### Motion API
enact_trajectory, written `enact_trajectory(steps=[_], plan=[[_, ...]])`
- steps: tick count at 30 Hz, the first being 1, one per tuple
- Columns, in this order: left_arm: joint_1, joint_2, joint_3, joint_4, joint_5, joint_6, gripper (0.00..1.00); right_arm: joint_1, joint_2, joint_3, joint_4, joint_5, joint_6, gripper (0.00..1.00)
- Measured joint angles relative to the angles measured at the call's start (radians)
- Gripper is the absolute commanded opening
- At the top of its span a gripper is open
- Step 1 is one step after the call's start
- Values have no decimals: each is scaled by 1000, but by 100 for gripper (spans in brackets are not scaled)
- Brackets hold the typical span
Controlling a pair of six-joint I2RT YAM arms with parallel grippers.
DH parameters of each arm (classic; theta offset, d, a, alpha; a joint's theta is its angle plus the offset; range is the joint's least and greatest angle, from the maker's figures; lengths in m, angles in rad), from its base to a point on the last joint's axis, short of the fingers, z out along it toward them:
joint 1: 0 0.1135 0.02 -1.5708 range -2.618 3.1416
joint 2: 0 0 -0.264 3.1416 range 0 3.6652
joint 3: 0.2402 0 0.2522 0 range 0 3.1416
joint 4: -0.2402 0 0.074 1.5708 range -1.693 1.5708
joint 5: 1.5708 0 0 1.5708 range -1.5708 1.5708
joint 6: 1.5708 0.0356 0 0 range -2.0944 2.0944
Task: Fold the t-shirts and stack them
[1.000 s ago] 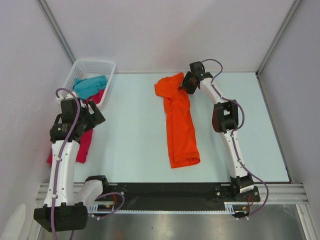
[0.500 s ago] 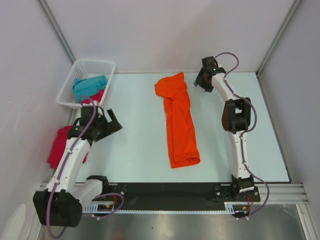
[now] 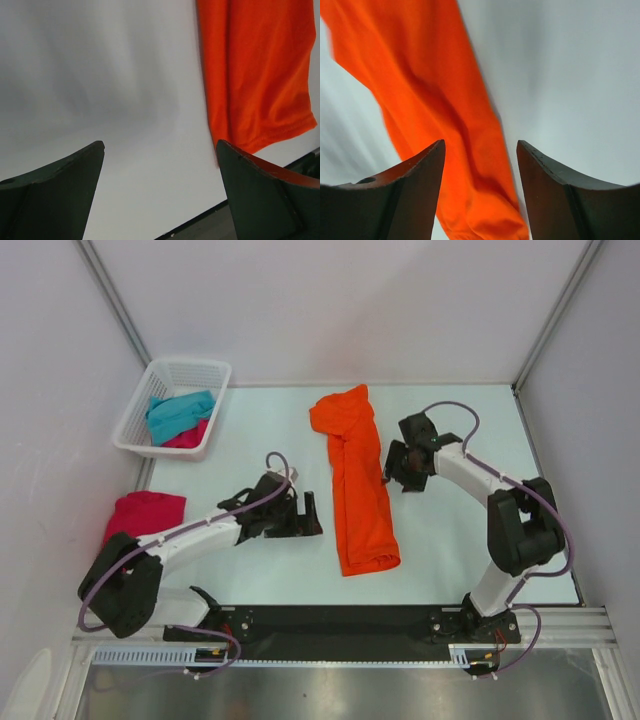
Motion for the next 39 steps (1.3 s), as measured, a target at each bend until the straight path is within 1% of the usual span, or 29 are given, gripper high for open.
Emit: enact_trajectory(steps=[2, 4, 9, 14, 19, 23, 27, 32, 39], plan=[[-54, 42, -9, 52, 0, -14, 99, 21, -50, -95, -5, -8, 10, 65], [-106, 70, -19, 100, 0, -30, 100, 42, -93, -153, -12, -13, 14, 65], [-217, 119, -21, 185, -13, -74, 100, 90, -210, -242, -1, -18, 30, 65], [-327, 178, -16, 229, -43, -123, 99, 143, -299, -343, 7, -21, 64, 65], [-419, 236, 35, 249, -63, -152, 99, 212, -362, -433, 8, -15, 111, 65], [-450, 269, 65, 257, -68, -165, 99, 259, -409, -480, 1, -6, 148, 65], [-456, 281, 72, 266, -76, -174, 100, 279, -437, -495, -8, 21, 173, 65], [-459, 281, 72, 266, -85, -174, 99, 291, -443, -496, -30, 56, 191, 65], [-460, 281, 72, 264, -138, -177, 99, 308, -444, -501, -51, 91, 211, 65]])
